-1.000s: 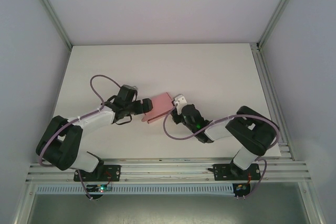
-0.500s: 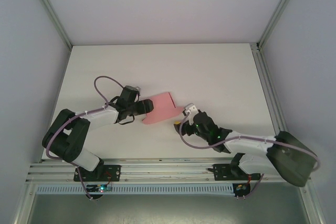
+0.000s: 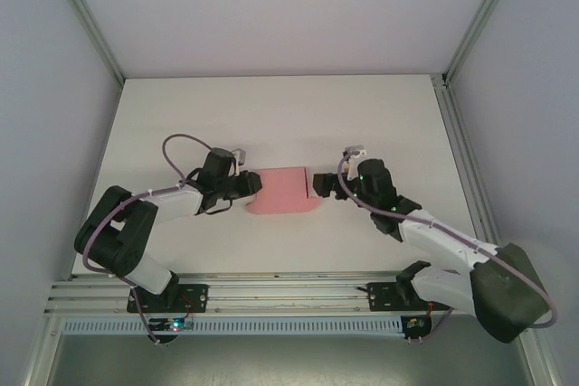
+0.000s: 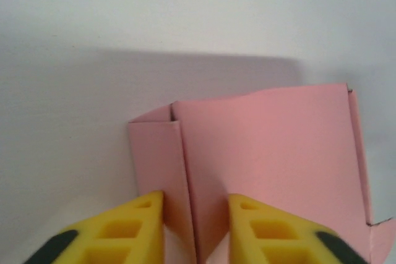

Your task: Assemble paper box

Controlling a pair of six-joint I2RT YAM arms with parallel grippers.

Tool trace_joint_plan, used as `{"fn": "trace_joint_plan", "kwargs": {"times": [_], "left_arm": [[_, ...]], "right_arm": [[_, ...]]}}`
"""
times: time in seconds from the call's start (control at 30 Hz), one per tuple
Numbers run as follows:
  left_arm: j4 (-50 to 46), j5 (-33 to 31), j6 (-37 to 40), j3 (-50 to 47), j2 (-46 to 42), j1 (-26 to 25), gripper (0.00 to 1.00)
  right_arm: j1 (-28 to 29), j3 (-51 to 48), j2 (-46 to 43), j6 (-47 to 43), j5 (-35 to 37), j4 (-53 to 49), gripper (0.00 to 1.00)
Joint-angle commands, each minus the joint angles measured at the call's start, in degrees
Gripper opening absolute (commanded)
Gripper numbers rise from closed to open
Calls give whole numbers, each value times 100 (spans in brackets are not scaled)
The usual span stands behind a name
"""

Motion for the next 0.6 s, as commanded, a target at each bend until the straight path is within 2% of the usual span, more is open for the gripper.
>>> {"fn": "trace_joint_plan", "kwargs": {"times": [0.0, 0.03, 0.27, 0.4, 0.57], "left_arm": [[614, 473, -194, -235, 95, 172, 22], [801, 607, -270, -294, 138, 233, 18], [1934, 1173, -815, -835, 344, 606, 10], [2396, 1259, -1040, -1040, 360, 735, 8], [2435, 1179, -1070, -1066, 367, 743, 6]], "right_arm": [[-208, 326, 352, 650, -1403, -412, 98], [-246, 417, 491, 720, -1673, -434, 98], [-346, 908, 1489, 1065, -2644, -848, 92], [-330, 959, 2011, 1441, -2987, -504, 90], [-246, 1005, 2587, 1768, -3349, 43, 87]]}}
